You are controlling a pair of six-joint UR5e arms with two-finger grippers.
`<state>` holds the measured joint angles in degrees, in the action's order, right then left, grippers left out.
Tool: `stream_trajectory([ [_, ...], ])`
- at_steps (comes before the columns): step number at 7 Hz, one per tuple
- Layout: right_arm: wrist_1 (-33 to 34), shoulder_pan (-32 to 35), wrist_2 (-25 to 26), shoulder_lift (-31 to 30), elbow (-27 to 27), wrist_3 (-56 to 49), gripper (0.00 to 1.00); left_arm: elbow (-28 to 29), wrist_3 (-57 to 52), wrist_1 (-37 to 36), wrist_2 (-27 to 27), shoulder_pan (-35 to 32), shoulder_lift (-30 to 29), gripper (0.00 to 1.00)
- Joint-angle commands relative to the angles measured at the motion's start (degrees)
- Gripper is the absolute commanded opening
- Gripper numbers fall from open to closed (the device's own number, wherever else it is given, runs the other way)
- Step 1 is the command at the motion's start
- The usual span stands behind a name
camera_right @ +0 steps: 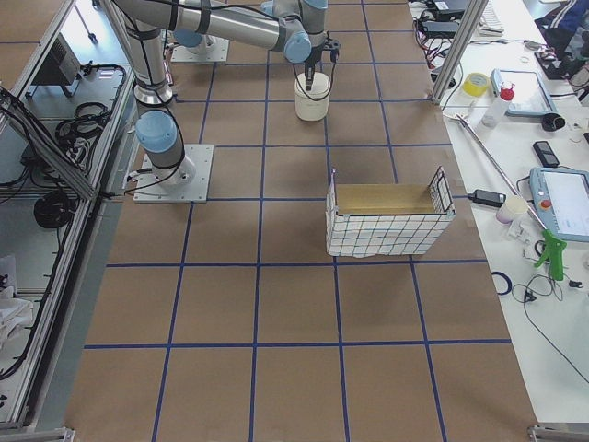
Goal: Open trash can with right arm
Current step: 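Move the right gripper over the white trash can lid and lower it, then lift the lid's edge with the right gripper to flip it open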
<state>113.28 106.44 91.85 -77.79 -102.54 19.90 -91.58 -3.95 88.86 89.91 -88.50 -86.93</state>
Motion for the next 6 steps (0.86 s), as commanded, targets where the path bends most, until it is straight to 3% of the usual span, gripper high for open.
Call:
stream_trajectory([
  [1,0.1,0.0,0.0,0.4,-0.2,0.0,0.00,0.0,0.0,0.0,0.0,0.0,0.0,1.00],
  [2,-0.2,0.1,0.2,-0.1,0.5,0.2,0.05,0.0,0.0,0.0,0.0,0.0,0.0,1.00],
  [3,-0.9,0.1,0.1,-2.6,2.0,0.1,0.81,0.0,0.0,0.0,0.0,0.0,0.0,1.00],
  [4,-1.0,0.1,-0.2,-7.6,2.5,0.0,1.00,0.0,0.0,0.0,0.1,0.0,0.0,1.00],
  [5,-2.5,-0.5,-0.3,-10.4,4.3,-0.5,1.00,0.0,0.0,0.0,0.1,0.0,0.0,1.00],
  [6,-8.4,-1.4,0.0,-10.2,9.1,-0.8,1.00,0.0,0.0,0.0,0.0,0.0,0.0,1.00],
])
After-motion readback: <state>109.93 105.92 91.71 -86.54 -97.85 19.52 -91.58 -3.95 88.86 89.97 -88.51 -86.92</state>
